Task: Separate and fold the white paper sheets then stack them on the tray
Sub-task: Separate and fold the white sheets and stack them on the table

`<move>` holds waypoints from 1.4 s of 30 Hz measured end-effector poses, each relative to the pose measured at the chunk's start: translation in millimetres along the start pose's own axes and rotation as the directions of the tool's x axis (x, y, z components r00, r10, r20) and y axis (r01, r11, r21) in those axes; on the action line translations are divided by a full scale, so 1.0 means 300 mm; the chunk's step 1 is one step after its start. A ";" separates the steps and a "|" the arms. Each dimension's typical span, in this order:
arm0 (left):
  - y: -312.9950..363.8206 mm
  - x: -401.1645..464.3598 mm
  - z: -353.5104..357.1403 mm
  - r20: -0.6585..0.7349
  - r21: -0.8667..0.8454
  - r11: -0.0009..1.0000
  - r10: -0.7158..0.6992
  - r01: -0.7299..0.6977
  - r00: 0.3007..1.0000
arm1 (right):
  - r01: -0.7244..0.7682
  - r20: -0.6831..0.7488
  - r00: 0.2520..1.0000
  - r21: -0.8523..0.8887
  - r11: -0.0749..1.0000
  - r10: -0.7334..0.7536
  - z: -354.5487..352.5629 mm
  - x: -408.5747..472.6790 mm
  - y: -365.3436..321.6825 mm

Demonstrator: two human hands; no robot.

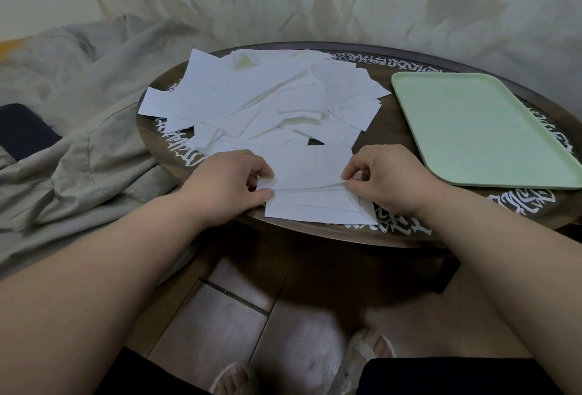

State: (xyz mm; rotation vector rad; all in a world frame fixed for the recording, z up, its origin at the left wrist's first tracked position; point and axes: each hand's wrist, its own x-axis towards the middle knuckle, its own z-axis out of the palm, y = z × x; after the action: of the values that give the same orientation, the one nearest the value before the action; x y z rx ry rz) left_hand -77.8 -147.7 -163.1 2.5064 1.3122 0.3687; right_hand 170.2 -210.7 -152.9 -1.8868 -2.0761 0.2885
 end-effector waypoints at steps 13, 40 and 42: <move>0.006 -0.001 0.009 -0.068 -0.060 0.998 -0.029 0.025 0.997 | -0.041 -0.075 0.996 0.098 0.994 0.049 0.008 -0.002 0.004; -0.030 -0.015 -0.002 -0.023 -0.096 0.994 0.057 -0.059 0.998 | 0.016 0.035 0.999 0.045 0.999 -0.018 0.004 0.002 0.006; -0.030 -0.014 -0.003 -0.012 -0.105 0.993 0.054 -0.055 0.998 | 0.018 0.036 0.999 0.051 0.999 -0.020 0.004 0.002 0.010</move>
State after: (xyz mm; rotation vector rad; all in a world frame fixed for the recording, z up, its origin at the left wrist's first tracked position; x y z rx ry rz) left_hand -87.2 -146.3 -166.1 2.4596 1.1976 0.4498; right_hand 172.4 -209.8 -155.1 -1.8454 -2.0889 0.3700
